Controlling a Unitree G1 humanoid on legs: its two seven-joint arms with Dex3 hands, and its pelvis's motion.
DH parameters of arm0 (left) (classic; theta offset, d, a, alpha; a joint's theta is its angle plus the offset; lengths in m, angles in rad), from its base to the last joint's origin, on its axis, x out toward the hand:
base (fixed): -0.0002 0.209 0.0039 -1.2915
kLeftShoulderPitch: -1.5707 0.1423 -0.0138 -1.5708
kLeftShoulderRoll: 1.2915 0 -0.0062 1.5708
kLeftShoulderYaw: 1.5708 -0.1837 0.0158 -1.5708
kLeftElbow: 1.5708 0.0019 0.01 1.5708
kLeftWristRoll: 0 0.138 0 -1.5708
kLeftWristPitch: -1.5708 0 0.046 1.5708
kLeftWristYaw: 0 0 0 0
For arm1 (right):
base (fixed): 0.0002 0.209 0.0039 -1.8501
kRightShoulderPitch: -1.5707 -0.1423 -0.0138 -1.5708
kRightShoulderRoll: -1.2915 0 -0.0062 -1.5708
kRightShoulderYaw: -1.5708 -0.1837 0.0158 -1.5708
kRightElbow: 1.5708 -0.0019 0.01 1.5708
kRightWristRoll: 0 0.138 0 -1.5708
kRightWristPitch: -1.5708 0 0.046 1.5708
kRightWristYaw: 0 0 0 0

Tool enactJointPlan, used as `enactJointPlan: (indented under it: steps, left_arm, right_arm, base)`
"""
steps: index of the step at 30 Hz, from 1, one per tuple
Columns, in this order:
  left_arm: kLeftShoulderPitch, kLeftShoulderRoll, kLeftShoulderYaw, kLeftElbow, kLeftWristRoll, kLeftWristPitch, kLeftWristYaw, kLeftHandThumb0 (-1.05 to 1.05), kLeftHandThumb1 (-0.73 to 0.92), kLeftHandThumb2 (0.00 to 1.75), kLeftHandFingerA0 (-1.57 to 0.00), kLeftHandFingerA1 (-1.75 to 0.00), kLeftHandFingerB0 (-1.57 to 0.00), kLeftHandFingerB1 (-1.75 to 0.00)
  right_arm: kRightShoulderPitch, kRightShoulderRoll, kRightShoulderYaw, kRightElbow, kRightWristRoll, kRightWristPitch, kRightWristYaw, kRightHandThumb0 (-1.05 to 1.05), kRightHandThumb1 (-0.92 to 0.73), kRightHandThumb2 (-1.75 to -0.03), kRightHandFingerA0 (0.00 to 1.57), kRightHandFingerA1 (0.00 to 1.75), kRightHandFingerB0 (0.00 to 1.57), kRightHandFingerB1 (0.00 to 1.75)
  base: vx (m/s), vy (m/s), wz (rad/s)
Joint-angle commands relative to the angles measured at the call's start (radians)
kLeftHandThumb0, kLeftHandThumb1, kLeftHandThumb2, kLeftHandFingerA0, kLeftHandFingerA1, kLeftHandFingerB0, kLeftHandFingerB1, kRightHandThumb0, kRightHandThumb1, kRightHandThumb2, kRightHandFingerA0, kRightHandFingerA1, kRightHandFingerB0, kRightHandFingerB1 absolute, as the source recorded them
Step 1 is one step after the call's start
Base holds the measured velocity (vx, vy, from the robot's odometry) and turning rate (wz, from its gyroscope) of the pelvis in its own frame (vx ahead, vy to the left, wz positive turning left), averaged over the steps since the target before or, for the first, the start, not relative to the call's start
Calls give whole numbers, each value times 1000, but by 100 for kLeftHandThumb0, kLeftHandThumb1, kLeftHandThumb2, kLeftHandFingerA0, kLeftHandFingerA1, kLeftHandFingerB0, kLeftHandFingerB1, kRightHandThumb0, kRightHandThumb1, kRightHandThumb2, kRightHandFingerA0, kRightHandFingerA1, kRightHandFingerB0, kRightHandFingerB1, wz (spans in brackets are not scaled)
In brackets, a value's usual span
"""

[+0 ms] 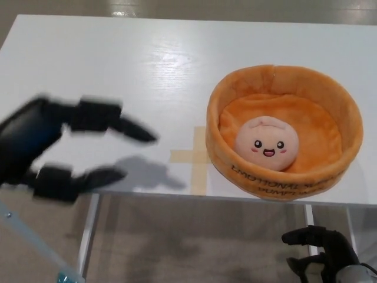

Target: Use the left hand to pick up the pink round toy on the left and place it inside the orange plate on the desk.

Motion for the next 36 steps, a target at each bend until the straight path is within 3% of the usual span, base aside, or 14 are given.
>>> enactJointPlan:
  steps: [1, 2, 3, 8, 9, 14, 16, 19, 20, 24, 31, 36]
  left_arm:
    - [397, 62, 55, 65, -325, -4, -355, 8, 77, 62, -63, -49, -72, -50]
    - [409, 57, 34, 92, -280, -8, -327, 8, 77, 62, -63, -49, -72, -50]
    - [420, 46, -4, 137, -208, -14, -278, -7, 77, 63, -68, -46, -78, -48]
    - [423, 39, -83, 243, -101, -36, -201, -9, 77, 63, -67, -46, -78, -48]
    - [404, 27, -111, 304, -50, -66, -165, -6, 77, 63, -75, -47, -82, -51]
    - [343, -9, -192, 505, 70, -141, -50, -7, 78, 63, -78, -50, -79, -53]
    - [297, -41, -234, 610, 142, -110, 56, -6, 80, 65, -78, -53, -86, -60]
    - [259, -61, -255, 694, 161, -134, 108, -4, 81, 64, -83, -54, -85, -58]
    - [222, -73, -277, 761, 209, -173, 173, -6, 80, 66, -89, -66, -86, -56]
    - [125, -97, -338, 910, 324, -208, 334, -11, 80, 65, -87, -68, -86, -54]
    - [-66, -158, -398, 1201, 390, -223, 551, -7, 78, 66, -87, -78, -88, -60]
    - [-146, -178, -421, 1321, 408, -206, 642, -13, 75, 66, -88, -75, -87, -58]
  right_arm:
    - [18, -21, -12, 8, 7, 0, 18, -14, -55, -55, 62, 88, 63, 79]
    - [18, -21, -11, 7, 7, 0, 17, -14, -55, -55, 62, 88, 63, 79]
    - [17, -21, -11, 7, 6, 3, 17, -13, -55, -55, 61, 87, 63, 79]
    - [13, -20, -13, 8, 7, 13, 18, -13, -56, -55, 60, 86, 63, 78]
    - [11, -22, -13, 8, 7, 13, 22, -14, -56, -55, 59, 85, 63, 78]
    - [10, -24, -16, 7, 7, 11, 25, -15, -55, -55, 60, 86, 63, 78]
    - [10, -24, -18, 8, 8, 14, 27, -16, -56, -55, 59, 85, 63, 78]
    - [9, -23, -16, 7, 6, 19, 27, -15, -56, -55, 59, 85, 63, 79]
    - [8, -22, -17, 9, 5, 16, 27, -14, -56, -55, 59, 86, 64, 79]
    - [9, -20, -15, 10, 3, 14, 24, -15, -55, -55, 61, 87, 64, 79]
    - [17, -14, -12, 9, 1, 14, 22, -17, -55, -55, 61, 86, 64, 79]
    - [14, -15, -9, 9, -2, 16, 22, -16, -55, -55, 63, 87, 64, 78]
  base:
    - [0, 0, 0]
    - [0, 0, 0]
    - [0, 0, 0]
    - [0, 0, 0]
    - [0, 0, 0]
    - [0, 0, 0]
    - [0, 0, 0]
    - [0, 0, 0]
    - [0, 0, 0]
    - [0, 0, 0]
    - [0, 0, 0]
    - [0, 0, 0]
